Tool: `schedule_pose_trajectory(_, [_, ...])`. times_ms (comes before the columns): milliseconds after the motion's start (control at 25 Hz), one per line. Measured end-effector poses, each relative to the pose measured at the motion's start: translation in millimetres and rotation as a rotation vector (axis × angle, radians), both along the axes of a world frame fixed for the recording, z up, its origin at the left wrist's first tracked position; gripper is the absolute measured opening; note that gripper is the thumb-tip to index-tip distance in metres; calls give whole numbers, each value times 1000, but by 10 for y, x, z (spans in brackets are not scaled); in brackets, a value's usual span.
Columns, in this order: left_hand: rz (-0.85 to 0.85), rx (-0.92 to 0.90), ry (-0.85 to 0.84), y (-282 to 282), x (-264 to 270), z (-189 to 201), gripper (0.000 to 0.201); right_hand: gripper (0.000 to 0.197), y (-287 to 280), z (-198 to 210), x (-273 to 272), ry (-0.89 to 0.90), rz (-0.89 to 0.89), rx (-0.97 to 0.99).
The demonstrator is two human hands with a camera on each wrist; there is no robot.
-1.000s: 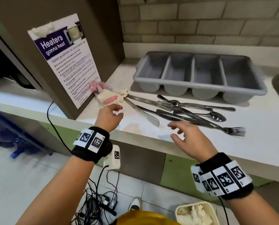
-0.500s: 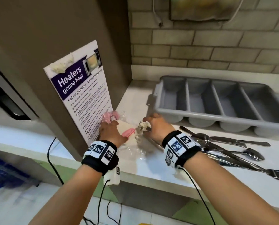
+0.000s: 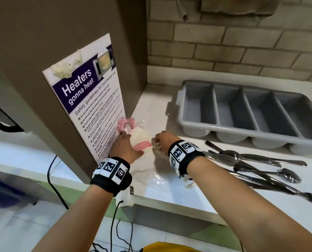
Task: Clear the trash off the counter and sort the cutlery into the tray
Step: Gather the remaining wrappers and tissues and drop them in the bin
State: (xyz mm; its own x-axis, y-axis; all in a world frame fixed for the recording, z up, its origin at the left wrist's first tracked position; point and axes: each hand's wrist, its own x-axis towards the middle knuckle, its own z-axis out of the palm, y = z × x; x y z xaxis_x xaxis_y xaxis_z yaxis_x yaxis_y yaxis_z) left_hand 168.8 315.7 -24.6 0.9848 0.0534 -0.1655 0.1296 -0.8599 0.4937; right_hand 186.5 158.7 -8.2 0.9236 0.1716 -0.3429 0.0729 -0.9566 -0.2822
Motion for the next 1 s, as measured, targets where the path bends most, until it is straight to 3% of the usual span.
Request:
schedule_pose_trajectory(120, [31, -60, -64, -21, 41, -1, 62, 21, -25, -17, -9, -44, -104, 120])
schedule_pose_trajectory(240, [96, -141, -129, -15, 93, 15, 41, 22, -37, 20, 9, -127, -95, 122])
schedule_pose_trajectory(440, [123, -237, -137, 25, 99, 102, 42, 33, -66, 151, 16, -353, -72, 208])
schedule_pose_trajectory(720, [46, -272, -169, 113, -108, 182, 38, 30, 111, -29, -233, -46, 113, -144])
schedule_pose_trajectory(880, [-7, -260, -132, 154, -231, 161, 28, 33, 195, -64, -197, -4, 21, -115])
schedule_pose_trajectory(1000, [7, -270, -119, 207, -250, 121, 29, 34, 179, 105, -306, -127, 2, -153])
